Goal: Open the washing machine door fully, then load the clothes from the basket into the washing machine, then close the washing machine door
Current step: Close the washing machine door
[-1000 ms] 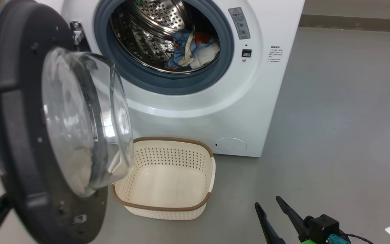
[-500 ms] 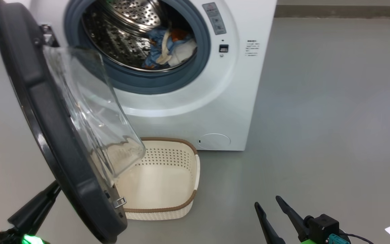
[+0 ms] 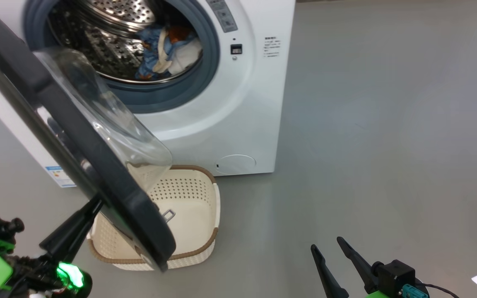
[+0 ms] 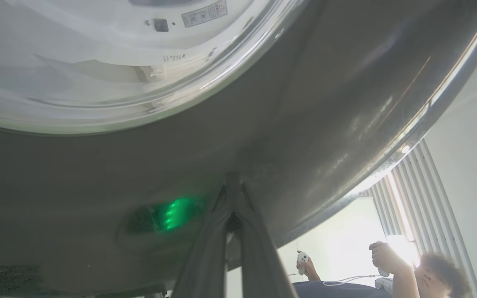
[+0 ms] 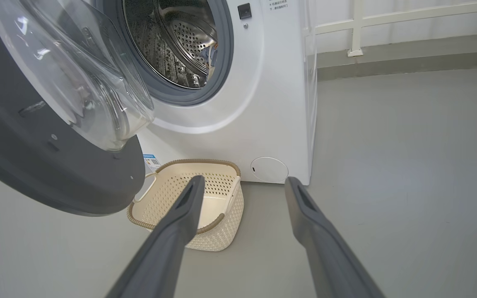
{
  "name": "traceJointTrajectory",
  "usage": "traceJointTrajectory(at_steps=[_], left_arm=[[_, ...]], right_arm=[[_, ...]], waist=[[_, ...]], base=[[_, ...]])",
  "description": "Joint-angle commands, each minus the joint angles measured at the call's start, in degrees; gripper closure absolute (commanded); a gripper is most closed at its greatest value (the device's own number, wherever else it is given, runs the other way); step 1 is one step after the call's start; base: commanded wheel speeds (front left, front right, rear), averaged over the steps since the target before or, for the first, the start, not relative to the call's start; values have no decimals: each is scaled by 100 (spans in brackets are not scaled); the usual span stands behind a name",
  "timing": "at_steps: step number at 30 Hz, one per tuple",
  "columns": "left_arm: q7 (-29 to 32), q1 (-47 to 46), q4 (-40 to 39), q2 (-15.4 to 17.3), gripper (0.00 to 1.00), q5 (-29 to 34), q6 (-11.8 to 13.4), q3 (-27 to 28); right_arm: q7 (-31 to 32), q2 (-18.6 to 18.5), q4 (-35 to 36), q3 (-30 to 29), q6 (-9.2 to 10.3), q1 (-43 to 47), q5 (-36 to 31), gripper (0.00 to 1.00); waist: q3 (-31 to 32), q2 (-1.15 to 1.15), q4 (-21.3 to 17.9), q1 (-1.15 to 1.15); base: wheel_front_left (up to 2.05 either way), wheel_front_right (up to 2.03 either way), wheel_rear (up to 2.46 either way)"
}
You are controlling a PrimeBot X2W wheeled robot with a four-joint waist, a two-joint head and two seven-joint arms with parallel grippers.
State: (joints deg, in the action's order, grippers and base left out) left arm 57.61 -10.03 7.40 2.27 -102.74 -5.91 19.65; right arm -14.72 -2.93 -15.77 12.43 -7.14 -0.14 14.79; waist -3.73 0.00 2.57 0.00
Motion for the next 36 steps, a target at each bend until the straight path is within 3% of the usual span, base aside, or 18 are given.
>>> traceJointTrajectory(at_steps=[1, 24, 36], left_arm=[[-13, -261, -117, 65, 100, -65, -69, 77], [-1420, -1162, 253, 61, 100, -53, -157, -524], [-1960, -1351, 499, 61, 100, 251, -158, -530]], right_arm=[[-28, 5, 154, 162, -35, -219, 57, 0], [-28, 5, 243, 230, -35, -239, 54, 0], [-28, 5, 268, 187, -35, -245, 62, 0]], waist=[[-69, 0, -109, 0], [-228, 0, -958, 0], [-273, 0, -1072, 0]], base=[[0, 0, 0], [0, 0, 0], [0, 0, 0]])
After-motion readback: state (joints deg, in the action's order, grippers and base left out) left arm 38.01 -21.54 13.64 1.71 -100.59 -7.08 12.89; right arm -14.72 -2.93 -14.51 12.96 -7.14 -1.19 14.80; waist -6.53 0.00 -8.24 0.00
